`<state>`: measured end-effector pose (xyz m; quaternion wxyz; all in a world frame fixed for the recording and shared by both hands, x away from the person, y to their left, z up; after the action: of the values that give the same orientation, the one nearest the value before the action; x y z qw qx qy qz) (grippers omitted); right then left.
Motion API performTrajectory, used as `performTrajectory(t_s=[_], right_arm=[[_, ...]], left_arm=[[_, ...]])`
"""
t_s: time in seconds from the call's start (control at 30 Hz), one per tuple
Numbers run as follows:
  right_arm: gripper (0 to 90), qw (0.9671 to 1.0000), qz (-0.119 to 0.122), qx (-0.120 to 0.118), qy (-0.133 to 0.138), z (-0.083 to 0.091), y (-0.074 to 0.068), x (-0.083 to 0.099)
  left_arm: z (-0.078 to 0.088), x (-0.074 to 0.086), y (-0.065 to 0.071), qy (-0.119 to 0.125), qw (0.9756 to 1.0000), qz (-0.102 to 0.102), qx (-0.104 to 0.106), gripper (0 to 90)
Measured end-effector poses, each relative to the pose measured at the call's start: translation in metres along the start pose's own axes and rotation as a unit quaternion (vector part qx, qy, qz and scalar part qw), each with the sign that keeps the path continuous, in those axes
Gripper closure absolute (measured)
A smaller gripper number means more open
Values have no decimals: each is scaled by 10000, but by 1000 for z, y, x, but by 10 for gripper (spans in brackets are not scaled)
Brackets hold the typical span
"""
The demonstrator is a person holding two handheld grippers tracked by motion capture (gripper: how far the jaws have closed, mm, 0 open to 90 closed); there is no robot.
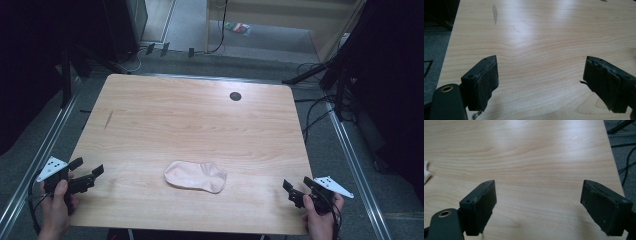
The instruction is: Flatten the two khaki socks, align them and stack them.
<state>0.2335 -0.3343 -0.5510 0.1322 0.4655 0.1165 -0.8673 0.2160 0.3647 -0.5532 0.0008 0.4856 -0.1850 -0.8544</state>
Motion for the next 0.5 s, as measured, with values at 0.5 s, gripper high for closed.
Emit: performTrajectory(t_s=[0.5], right_arm=[[135, 9998, -125, -152, 4, 13, 4, 13]], left_arm=[[3, 2, -8, -38, 9998, 183, 98, 131]])
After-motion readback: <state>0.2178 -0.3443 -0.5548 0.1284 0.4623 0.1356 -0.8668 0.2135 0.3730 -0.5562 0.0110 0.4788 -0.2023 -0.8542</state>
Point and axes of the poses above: each handheld gripper's, and its own axes: z roughly backward along the jaws, x roughly out of its underside, y roughly to its right, the point moved 1 cm from there along -z, roughly forward along the jaws, and after that the axes turned 9 degrees about z, right-handed, at the moved point
